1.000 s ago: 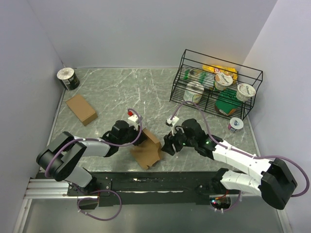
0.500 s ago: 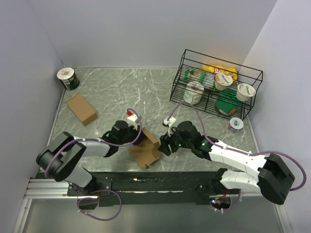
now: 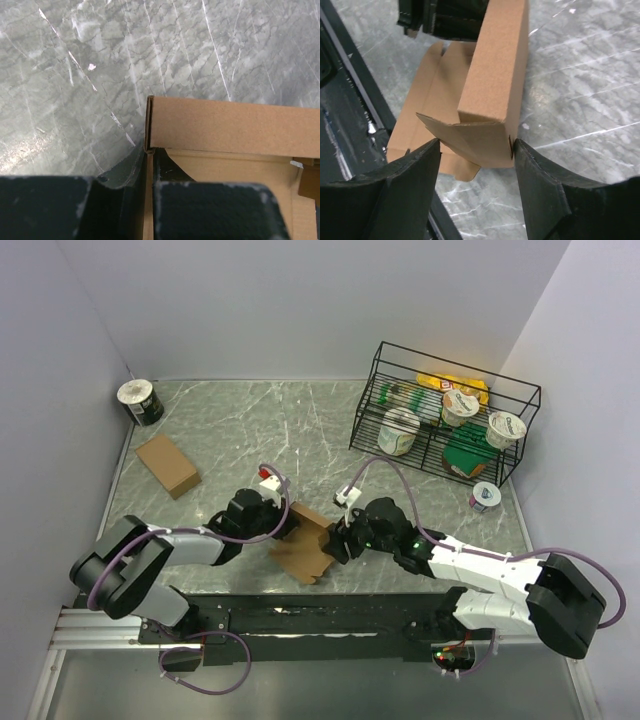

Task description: Fold the paper box

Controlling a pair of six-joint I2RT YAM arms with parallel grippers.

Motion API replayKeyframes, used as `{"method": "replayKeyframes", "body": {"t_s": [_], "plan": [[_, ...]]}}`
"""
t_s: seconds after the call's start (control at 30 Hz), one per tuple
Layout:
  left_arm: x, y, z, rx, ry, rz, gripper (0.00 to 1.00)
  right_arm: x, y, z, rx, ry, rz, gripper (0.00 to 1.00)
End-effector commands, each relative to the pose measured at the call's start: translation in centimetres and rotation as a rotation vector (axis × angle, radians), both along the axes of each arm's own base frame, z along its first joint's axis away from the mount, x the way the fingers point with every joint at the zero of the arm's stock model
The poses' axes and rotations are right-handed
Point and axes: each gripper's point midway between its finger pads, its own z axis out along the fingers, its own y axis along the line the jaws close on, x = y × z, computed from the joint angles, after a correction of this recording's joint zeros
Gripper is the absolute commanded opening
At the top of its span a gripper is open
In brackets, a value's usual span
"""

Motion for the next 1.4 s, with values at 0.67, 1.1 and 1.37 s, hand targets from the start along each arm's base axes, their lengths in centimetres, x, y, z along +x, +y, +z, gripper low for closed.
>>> {"method": "replayKeyframes", "body": {"t_s": [0.67, 1.1, 1.37], "plan": [[-2.3, -1.4, 2.5, -0.057, -0.115, -0.064, 0.02, 5.9, -1.5, 1.4, 0.021, -0.185, -0.312, 0.44], [-2.2, -0.4, 3.2, -0.106, -0.050, 0.105, 0.02, 6.8, -3.6, -0.7, -0.074, -0.169, -0.453, 0.10], [-1.5, 1.3, 3.6, -0.077, -0.041, 0.238, 0.02, 7.3, -4.7, -1.6, -0.154, -0.174, -0.544, 0.04]]}}
